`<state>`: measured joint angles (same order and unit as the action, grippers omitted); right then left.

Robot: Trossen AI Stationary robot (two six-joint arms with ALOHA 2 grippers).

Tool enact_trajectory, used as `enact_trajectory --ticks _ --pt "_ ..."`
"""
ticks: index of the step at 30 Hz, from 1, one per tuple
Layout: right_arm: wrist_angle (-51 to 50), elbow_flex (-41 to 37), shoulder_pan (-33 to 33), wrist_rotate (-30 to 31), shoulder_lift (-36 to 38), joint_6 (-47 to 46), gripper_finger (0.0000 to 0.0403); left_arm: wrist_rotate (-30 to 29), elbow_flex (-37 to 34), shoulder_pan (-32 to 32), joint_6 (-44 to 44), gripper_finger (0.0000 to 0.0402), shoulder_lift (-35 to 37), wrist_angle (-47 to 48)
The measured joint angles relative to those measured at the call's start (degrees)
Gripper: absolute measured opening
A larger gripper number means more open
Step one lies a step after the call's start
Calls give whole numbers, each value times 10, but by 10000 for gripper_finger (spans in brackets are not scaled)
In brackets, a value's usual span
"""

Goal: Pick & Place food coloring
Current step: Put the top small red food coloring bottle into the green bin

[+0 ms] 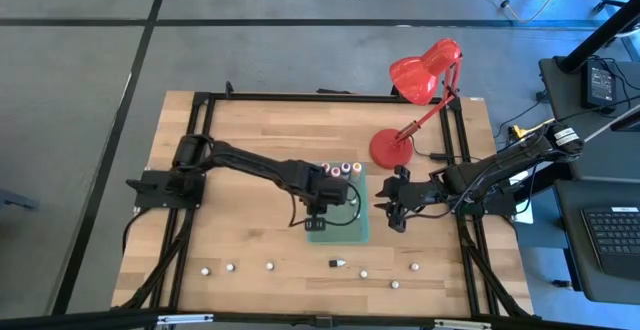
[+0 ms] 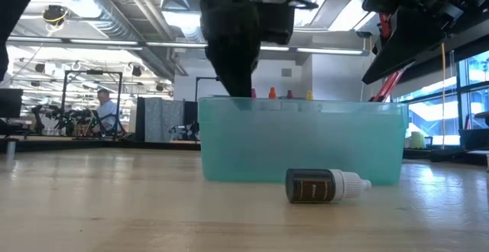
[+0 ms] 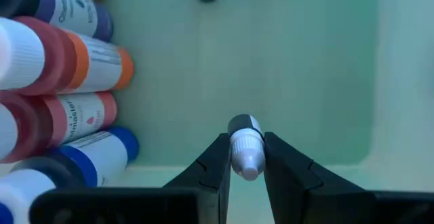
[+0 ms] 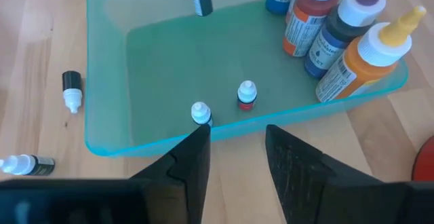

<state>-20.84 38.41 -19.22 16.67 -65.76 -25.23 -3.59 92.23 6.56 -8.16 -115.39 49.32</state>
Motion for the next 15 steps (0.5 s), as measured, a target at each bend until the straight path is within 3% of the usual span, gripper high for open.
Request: enact_trajectory --ticks 5,15 --pt "0 0 0 1 0 2 145 -29 0 0 0 65 -15 6" --pt "0 0 0 1 0 1 145 -28 0 -5 0 65 -41 11"
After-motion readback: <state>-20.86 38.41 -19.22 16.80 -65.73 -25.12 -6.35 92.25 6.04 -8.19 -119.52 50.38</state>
